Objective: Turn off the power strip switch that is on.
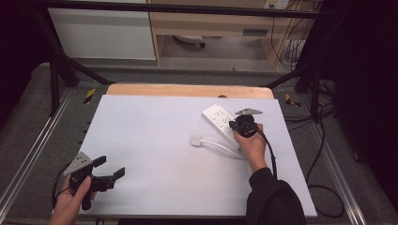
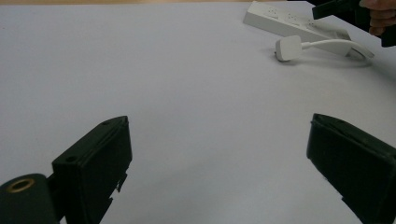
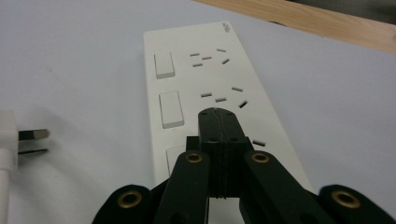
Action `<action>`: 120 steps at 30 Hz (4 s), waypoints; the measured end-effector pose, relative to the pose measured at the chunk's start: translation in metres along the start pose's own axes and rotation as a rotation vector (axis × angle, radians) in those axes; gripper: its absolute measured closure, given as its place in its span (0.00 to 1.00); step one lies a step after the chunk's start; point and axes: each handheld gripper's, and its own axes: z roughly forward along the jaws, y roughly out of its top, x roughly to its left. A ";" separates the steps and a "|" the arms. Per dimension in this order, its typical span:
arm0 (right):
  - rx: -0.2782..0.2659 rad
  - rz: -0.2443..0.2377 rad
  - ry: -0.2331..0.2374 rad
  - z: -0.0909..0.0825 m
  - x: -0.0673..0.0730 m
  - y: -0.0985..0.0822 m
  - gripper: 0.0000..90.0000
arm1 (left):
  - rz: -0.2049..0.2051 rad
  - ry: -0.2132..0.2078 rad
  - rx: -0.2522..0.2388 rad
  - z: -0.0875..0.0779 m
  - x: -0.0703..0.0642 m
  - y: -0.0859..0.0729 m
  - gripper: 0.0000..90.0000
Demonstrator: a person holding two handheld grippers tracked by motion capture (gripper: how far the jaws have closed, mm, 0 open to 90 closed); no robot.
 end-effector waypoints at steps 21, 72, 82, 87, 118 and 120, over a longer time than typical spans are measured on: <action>0.026 -0.004 0.053 0.006 0.008 0.000 1.00 | -0.001 0.001 0.013 0.002 0.000 -0.001 0.07; 0.017 -0.008 0.062 0.012 0.013 -0.001 1.00 | 0.008 -0.004 0.008 0.002 -0.001 0.000 0.07; 0.013 -0.002 0.061 0.009 0.012 -0.003 1.00 | 0.008 -0.006 0.010 0.002 -0.001 -0.001 0.07; 0.020 0.005 0.053 0.009 0.011 -0.003 1.00 | 0.009 -0.008 0.008 0.002 -0.001 0.000 0.07; 0.017 -0.008 0.050 0.011 0.013 -0.004 1.00 | 0.009 -0.004 -0.005 0.000 0.000 0.000 0.07; 0.015 -0.014 0.051 0.012 0.013 -0.004 1.00 | 0.004 -0.005 -0.001 0.001 0.000 -0.001 0.07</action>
